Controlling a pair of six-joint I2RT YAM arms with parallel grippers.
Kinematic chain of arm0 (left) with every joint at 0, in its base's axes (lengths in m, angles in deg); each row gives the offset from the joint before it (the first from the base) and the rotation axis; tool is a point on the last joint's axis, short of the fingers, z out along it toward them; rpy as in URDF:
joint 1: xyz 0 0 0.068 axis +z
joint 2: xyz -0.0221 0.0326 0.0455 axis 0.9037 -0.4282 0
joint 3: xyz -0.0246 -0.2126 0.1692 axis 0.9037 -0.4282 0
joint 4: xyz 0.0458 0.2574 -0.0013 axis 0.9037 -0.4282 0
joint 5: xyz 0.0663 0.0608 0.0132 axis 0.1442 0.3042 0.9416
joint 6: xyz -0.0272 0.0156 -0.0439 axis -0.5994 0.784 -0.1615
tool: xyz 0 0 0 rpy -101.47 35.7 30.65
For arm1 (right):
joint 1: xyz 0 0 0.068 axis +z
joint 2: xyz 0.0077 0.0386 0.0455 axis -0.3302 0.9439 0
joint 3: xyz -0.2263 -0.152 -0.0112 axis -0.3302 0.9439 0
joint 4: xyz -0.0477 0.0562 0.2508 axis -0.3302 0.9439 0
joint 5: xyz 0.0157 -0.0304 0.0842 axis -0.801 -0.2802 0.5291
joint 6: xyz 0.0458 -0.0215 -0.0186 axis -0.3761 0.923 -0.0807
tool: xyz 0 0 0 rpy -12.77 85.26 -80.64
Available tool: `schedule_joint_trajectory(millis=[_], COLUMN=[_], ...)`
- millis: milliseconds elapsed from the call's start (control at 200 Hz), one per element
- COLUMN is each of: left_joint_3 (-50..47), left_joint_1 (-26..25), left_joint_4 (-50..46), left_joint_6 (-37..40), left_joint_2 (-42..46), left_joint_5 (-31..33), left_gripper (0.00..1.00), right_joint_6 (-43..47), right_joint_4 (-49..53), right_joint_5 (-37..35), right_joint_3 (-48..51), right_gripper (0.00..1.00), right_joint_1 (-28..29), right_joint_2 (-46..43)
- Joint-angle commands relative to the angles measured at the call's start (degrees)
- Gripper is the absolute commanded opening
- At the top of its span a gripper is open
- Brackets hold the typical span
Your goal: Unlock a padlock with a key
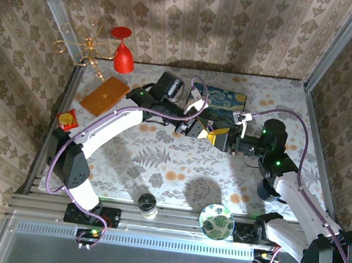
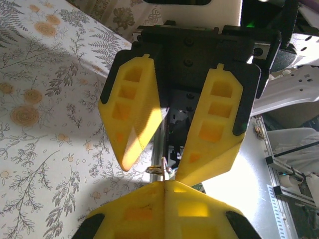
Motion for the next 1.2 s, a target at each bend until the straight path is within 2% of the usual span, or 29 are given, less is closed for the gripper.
schedule_joint_trajectory(millis=[0,365,770,860,951,981,1066,1106,1196], left_joint_3=[1.4,-0.1,-0.1,-0.1,-0.5,-0.9,-2.1,-2.8,-4.8], left_joint_1=[-0.1,1.3,1.1,1.2,1.5,1.7,2.3,2.4,3.3], left_joint_4=[-0.7,1.5,2.0,2.1,3.9,5.0,8.5,10.4,15.6], left_joint_6=[1.1,-0.5,-1.2,-1.7,-3.5,-4.5,-7.5,-9.2,-14.1], left_joint_2=[-0.6,-0.2,-0.5,-0.4,-0.2,0.0,0.6,0.8,1.8], left_joint_5=[-1.7,-1.9,-2.6,-2.0,-2.0,-2.1,-2.2,-2.0,-0.6], left_gripper=[0.00,0.00,0.00,0.00,0.00,0.02,0.16,0.31,0.56], right_joint_6=[1.4,1.7,0.6,0.2,0.1,0.0,-0.1,-0.2,-0.7], right_joint_4=[1.1,1.5,-0.1,-0.5,-0.4,-0.3,0.5,0.5,0.5], right_joint_5=[1.7,1.6,1.7,1.9,1.5,1.1,-1.1,-2.2,-4.9], right_joint_3=[-1.7,-1.5,-1.4,-1.5,-1.4,-1.3,-0.9,-0.6,0.2], right_gripper=[0.36,0.30,0.19,0.15,0.04,0.00,0.00,0.00,0.00], right_joint_1=[0.3,0.3,0.4,0.4,0.5,0.5,0.5,0.6,0.6], right_joint_2=[0.1,-0.3,0.1,0.3,0.5,0.5,0.1,0.0,-0.4])
